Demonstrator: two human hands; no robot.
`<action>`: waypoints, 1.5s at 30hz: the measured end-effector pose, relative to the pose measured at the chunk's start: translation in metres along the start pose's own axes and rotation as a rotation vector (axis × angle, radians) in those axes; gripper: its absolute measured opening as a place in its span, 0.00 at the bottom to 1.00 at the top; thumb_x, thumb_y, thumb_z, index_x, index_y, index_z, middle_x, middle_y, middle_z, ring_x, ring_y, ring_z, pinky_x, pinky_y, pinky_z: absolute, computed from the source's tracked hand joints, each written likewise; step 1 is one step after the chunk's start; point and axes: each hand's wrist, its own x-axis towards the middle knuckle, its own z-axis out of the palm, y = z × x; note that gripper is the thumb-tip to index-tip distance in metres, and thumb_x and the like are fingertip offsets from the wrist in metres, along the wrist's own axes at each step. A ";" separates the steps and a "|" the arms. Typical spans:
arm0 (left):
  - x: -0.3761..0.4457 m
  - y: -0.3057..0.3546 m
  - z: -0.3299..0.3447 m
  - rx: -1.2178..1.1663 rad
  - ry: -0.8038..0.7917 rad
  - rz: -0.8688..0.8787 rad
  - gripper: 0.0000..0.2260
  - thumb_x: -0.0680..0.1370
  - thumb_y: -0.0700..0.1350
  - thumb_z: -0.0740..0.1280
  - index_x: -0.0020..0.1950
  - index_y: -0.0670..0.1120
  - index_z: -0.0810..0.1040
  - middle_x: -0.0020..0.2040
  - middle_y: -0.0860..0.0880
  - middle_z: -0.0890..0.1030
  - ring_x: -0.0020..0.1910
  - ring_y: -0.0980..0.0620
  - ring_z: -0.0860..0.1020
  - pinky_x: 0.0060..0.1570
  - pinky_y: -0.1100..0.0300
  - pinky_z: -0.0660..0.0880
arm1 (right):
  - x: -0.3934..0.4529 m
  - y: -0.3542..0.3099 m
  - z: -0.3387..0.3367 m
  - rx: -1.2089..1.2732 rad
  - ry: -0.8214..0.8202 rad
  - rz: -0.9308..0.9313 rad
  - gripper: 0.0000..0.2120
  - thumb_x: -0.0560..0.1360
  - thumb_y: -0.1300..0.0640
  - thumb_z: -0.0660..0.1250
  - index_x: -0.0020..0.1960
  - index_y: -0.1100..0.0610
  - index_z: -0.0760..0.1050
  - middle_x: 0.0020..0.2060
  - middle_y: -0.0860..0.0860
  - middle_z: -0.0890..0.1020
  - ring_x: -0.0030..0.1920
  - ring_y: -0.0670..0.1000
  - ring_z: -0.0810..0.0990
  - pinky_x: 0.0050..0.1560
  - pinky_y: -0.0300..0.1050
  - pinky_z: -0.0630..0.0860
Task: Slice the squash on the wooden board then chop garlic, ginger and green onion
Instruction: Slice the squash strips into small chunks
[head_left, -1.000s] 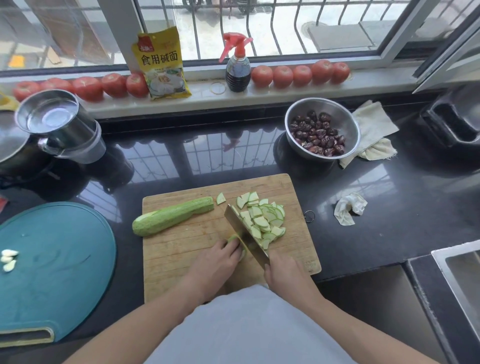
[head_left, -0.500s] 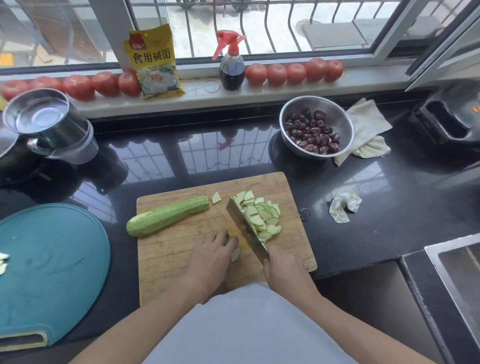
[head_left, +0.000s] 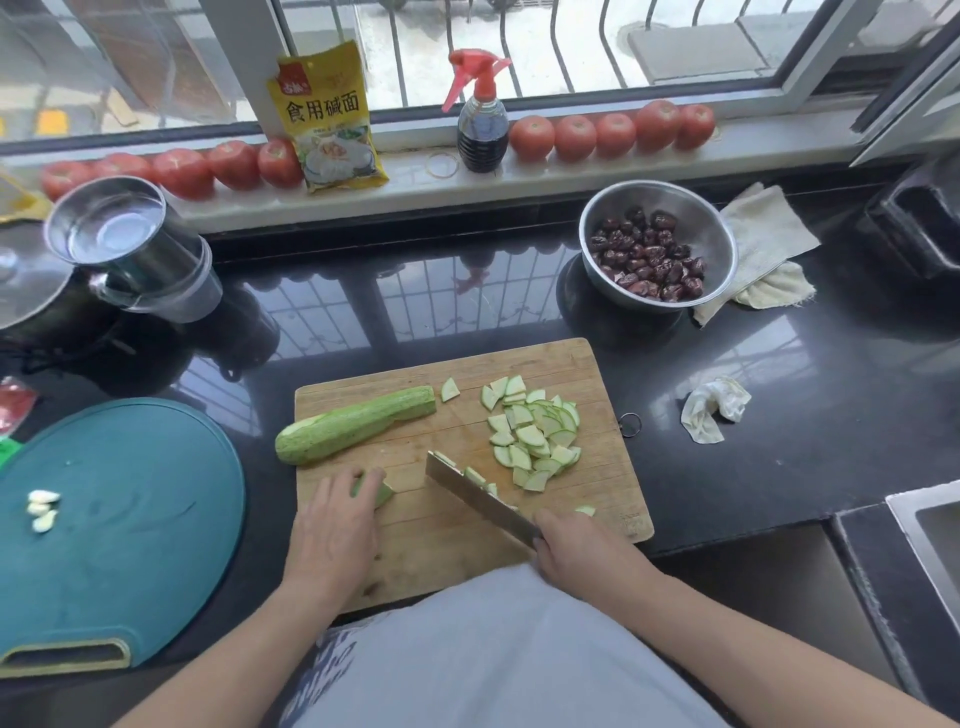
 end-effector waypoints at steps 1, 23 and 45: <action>0.001 0.005 0.001 0.003 -0.007 0.029 0.23 0.70 0.36 0.73 0.64 0.48 0.77 0.58 0.45 0.78 0.50 0.43 0.77 0.38 0.49 0.75 | 0.001 0.005 -0.005 0.025 0.015 0.017 0.06 0.80 0.51 0.53 0.45 0.50 0.63 0.41 0.53 0.78 0.40 0.59 0.75 0.36 0.51 0.68; 0.169 0.138 -0.039 -0.371 -0.377 -0.328 0.29 0.77 0.39 0.59 0.78 0.37 0.60 0.75 0.36 0.65 0.76 0.36 0.59 0.75 0.45 0.58 | -0.019 0.052 -0.055 0.507 0.324 0.292 0.10 0.78 0.51 0.57 0.38 0.41 0.65 0.33 0.51 0.77 0.29 0.55 0.77 0.34 0.49 0.77; 0.052 0.077 -0.048 -0.640 0.216 -0.123 0.07 0.80 0.44 0.67 0.56 0.52 0.82 0.48 0.59 0.81 0.48 0.60 0.78 0.45 0.60 0.72 | -0.008 0.062 -0.060 -0.247 0.439 0.036 0.10 0.70 0.53 0.72 0.44 0.52 0.71 0.34 0.49 0.77 0.30 0.58 0.77 0.28 0.49 0.72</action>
